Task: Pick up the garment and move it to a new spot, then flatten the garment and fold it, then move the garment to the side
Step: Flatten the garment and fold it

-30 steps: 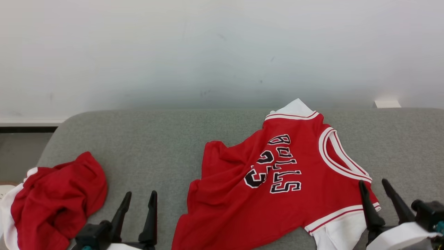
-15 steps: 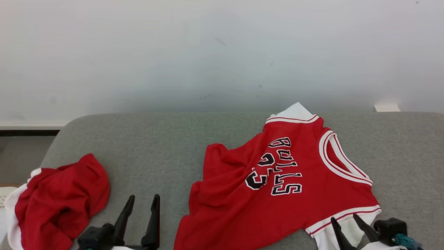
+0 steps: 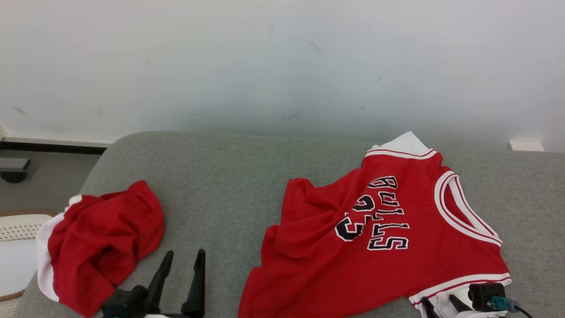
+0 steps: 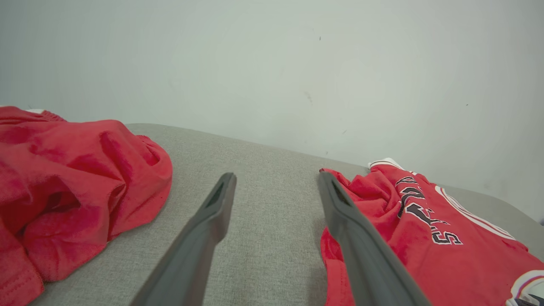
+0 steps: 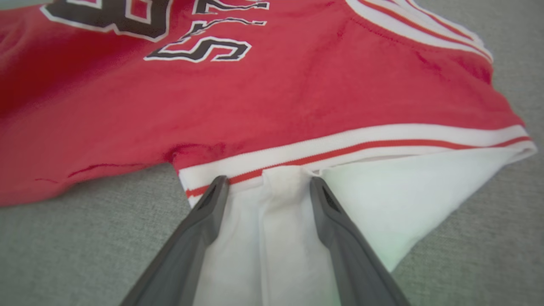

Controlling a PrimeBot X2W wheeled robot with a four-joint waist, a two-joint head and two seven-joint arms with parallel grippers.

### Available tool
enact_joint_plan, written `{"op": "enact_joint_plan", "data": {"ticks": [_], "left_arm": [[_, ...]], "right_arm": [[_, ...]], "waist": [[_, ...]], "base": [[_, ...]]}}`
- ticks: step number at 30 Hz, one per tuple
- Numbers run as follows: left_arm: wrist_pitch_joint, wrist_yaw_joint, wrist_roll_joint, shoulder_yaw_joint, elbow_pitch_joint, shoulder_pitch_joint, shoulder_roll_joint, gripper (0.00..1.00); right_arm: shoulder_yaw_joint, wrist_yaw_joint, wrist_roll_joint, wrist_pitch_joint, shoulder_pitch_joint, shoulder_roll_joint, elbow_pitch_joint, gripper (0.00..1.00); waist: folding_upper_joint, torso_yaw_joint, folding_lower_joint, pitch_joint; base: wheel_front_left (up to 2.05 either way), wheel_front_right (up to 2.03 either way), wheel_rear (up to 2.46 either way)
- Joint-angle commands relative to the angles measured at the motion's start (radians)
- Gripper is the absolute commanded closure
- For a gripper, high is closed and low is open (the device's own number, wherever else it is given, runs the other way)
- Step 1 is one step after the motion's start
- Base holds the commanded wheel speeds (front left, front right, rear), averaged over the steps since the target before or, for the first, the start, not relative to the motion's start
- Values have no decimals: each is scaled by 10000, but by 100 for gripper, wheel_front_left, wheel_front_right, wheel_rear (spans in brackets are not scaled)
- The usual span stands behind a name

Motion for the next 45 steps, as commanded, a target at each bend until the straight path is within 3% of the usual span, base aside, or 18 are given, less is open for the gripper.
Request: {"op": "enact_joint_plan", "data": {"ticks": [1, 2, 3, 5, 7, 8, 20, 27, 29, 30, 32, 33, 35, 37, 45], "left_arm": [[-3, 1, 8, 40, 14, -31, 37, 0], [-3, -2, 16, 53, 11, -31, 35, 0], [-3, -3, 24, 66, 9, -21, 37, 0], [-3, -6, 42, 91, 11, 31, 37, 0], [-3, -3, 58, 104, 20, 79, 35, 0], [-3, -3, 61, 93, 24, 88, 35, 0], [-3, 55, -5, 85, -13, 143, 35, 0], [-3, 85, -44, 128, -36, 140, 36, 0], [-3, 79, -37, 133, -45, 115, 35, 0], [-2, 72, -39, 109, -42, 89, 35, 0], [-3, 64, -32, 109, -53, 47, 36, 0], [-3, 63, -30, 120, -52, 34, 36, 0], [-3, 53, -24, 107, -43, -12, 36, 0], [-3, 38, -14, 104, -46, -39, 36, 0], [-3, -9, 70, 130, 3, -126, 36, 0]], "right_arm": [[-143, -28, -158, 35, -5, 22, 205, 0], [-323, -28, -286, 0, -41, 35, 311, 0], [-495, -31, -402, -3, -54, 39, 392, 15], [-771, -34, -583, -15, -40, 123, 531, 62], [-893, -32, -733, 3, -36, 264, 609, 78], [-940, -32, -787, 11, -24, 315, 621, 100], [-1843, -28, -708, -485, 227, 573, -545, 100], [-2264, -28, 755, 89, 922, 625, -2039, 98], [-2414, -28, 1108, 245, 1130, 617, -2384, 87], [-2524, -28, 1238, 271, 1197, 622, -2518, 73], [-2743, -28, 1551, 288, 1310, 627, -2744, 32], [-2830, -28, 1768, 265, 1358, 633, -2795, 26], [-3032, -28, 2112, 182, 1486, 631, -2787, 4], [-3222, -28, 2491, 80, 1530, 631, -2689, 0], [-3895, -25, 3054, -619, 1436, 635, -1968, 0]], "waist": [[-1, 11, 0, 8], [-1, 16, 0, 11], [-1, 15, 0, 13], [-1, -10, 0, 21], [-1, -64, 0, 27], [-1, -94, 0, 28], [-1, -663, 0, 72], [-1, -1335, 0, 181], [-1, -1528, 0, 219], [-1, -1601, 0, 236], [-1, -1761, 0, 274], [-1, -1841, 0, 293], [-1, -1944, 0, 332], [-1, -2031, 0, 367], [-1, -2138, 0, 514]], "base": [[0, 0, 0], [0, 0, 0], [0, 0, 0], [0, 0, 0], [0, 0, 0], [0, 0, 0], [0, 0, 0], [0, 0, 0], [0, 0, 0], [0, 0, 0], [0, 0, 0], [0, 0, 0], [0, 0, 0], [0, 0, 0], [0, 0, 0]]}}
